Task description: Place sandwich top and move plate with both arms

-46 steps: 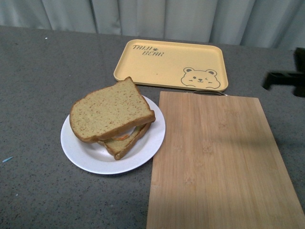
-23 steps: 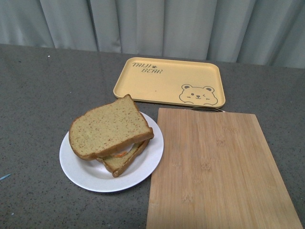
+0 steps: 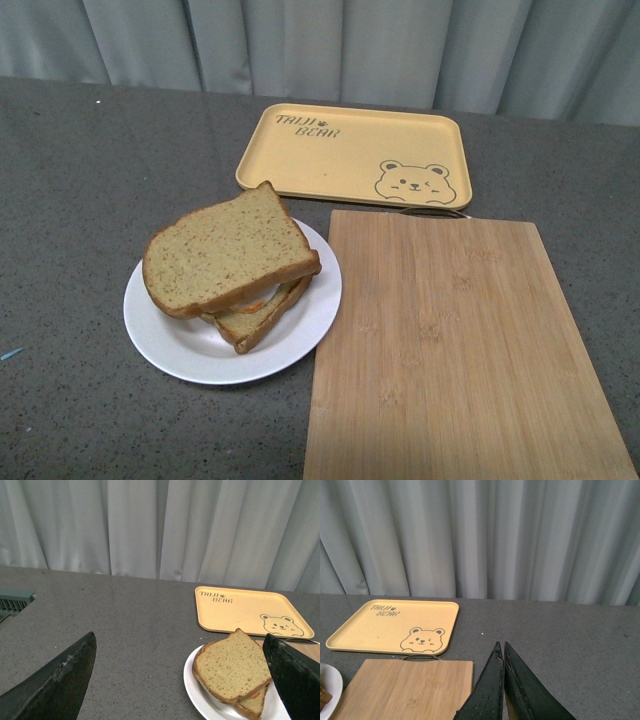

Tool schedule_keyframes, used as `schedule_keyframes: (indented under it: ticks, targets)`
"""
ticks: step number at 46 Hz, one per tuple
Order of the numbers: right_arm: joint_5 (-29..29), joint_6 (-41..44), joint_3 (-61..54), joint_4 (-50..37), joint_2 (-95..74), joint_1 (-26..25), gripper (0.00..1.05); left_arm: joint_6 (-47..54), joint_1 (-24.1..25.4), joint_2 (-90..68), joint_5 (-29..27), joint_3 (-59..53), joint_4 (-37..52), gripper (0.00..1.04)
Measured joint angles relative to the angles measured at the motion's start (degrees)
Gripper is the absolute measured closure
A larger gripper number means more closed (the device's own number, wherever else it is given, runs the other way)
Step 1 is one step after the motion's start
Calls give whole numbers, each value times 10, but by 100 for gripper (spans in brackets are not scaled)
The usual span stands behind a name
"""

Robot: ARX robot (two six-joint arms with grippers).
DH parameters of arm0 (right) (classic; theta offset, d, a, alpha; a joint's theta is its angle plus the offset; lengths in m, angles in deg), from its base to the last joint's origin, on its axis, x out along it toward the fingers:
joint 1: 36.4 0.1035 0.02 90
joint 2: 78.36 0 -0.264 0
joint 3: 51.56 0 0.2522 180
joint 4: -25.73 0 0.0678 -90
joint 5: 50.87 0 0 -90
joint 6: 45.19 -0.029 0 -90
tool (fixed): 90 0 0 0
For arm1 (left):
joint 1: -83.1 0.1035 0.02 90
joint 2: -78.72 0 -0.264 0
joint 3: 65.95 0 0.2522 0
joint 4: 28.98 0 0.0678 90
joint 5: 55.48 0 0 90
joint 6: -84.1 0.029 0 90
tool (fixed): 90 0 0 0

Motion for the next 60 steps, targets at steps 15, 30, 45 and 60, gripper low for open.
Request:
schedule_keyframes:
  ticks: [15, 30, 45, 60]
  targets:
    - [0, 0, 0, 95, 100, 0, 104, 0, 0, 0, 0, 0, 0, 7]
    - [0, 0, 0, 166, 172, 0, 104, 0, 0, 0, 0, 0, 0, 7]
    - [0, 0, 1, 251, 247, 0, 104, 0, 0, 0, 0, 0, 0, 7]
    - [0, 1, 0, 309, 312, 0, 92, 0, 0, 0, 0, 0, 0, 7]
